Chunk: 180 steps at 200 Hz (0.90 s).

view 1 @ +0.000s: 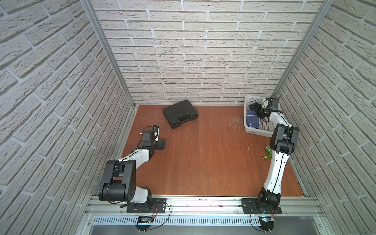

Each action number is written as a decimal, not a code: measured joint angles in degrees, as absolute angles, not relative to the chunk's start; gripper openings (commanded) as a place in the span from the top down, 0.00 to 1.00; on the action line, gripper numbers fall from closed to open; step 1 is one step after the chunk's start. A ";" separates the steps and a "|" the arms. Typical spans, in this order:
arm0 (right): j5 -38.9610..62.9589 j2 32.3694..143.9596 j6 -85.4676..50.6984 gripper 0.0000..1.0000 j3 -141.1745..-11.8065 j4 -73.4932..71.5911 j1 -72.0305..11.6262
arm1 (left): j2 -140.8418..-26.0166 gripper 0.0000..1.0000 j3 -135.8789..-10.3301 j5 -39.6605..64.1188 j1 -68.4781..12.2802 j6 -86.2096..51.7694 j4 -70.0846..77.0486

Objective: Roll up the pillowcase
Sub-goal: Reset both arms

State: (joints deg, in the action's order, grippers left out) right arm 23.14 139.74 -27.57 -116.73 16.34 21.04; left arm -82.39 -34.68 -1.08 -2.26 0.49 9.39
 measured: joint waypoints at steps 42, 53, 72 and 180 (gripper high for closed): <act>22.04 143.61 -26.30 0.11 -120.60 19.46 21.06 | -83.66 0.01 -36.53 -0.71 -2.26 0.95 8.12; 22.39 144.29 -26.06 0.12 -121.16 19.59 21.06 | -84.03 0.02 -36.93 -0.56 -2.26 1.08 7.70; 23.22 145.29 -25.58 0.12 -124.29 21.41 20.99 | -85.25 0.02 -38.06 -0.27 -2.26 1.48 6.70; 29.87 143.87 -23.97 0.13 -122.19 20.25 20.18 | -88.53 0.02 -41.23 2.15 -2.26 2.17 4.25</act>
State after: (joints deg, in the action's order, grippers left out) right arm 29.87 143.87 -23.97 -122.19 20.25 20.18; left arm -88.53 -41.23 2.15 -2.26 2.17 4.25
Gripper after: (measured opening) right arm 0.868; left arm 0.985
